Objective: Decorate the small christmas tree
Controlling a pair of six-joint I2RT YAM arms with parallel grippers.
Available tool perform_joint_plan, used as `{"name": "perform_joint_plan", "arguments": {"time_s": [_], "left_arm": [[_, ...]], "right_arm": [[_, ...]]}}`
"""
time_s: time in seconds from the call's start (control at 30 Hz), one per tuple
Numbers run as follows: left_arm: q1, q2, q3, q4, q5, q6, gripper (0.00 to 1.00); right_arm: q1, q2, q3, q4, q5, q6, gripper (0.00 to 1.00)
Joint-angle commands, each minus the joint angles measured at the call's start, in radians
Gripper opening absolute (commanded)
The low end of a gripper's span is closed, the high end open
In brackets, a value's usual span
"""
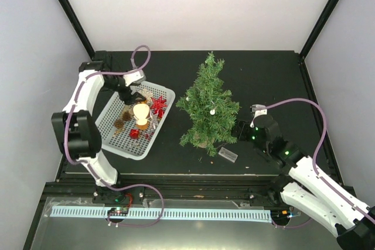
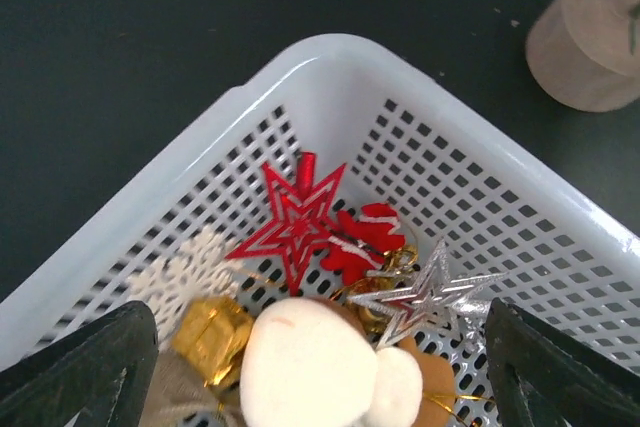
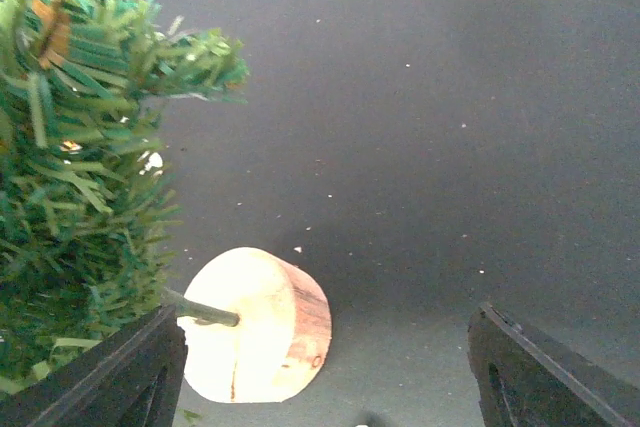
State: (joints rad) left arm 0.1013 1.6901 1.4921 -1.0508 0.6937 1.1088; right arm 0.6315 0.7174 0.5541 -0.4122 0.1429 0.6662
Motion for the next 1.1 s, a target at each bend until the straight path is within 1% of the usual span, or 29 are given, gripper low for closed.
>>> {"name": "perform_joint_plan", "arguments": {"time_s": [0.0,0.1,0.23,0.43,0.57,0.83,1.07], "left_arm": [[-0.057,0.125,0.141,-0.27,0.018,0.251,0.89],[-0.091,0.194,0.196,-0.343,-0.015,0.321,0.86],[-0.125,0.241,0.203,-0.369,-0.044,0.357,0.84],[-0.147,0.276,0.198,-0.359,-0.052,0.352,0.83],[-0.149,0.304,0.187,-0.324,-0.062,0.335,0.83],[-0.15,0.357,0.19,-0.307,-0.07,0.325,0.82],[-0.163,0.402,0.198,-0.354,-0.075,0.337,0.72]], "right_arm": [[-0.013,0.027,0.052,0.03,-0.064,-0.028,0.78],[-0.017,0.058,0.073,0.02,-0.077,-0.038,0.78],[-0.023,0.069,0.081,0.017,-0.08,-0.041,0.78],[-0.049,0.048,0.081,0.013,-0.068,-0.039,0.78],[-0.076,0.023,0.093,-0.007,-0.065,-0.049,0.78],[-0.106,-0.075,0.098,-0.055,-0.002,-0.076,0.78],[-0.124,-0.084,0.108,-0.081,0.018,-0.081,0.78]]}}
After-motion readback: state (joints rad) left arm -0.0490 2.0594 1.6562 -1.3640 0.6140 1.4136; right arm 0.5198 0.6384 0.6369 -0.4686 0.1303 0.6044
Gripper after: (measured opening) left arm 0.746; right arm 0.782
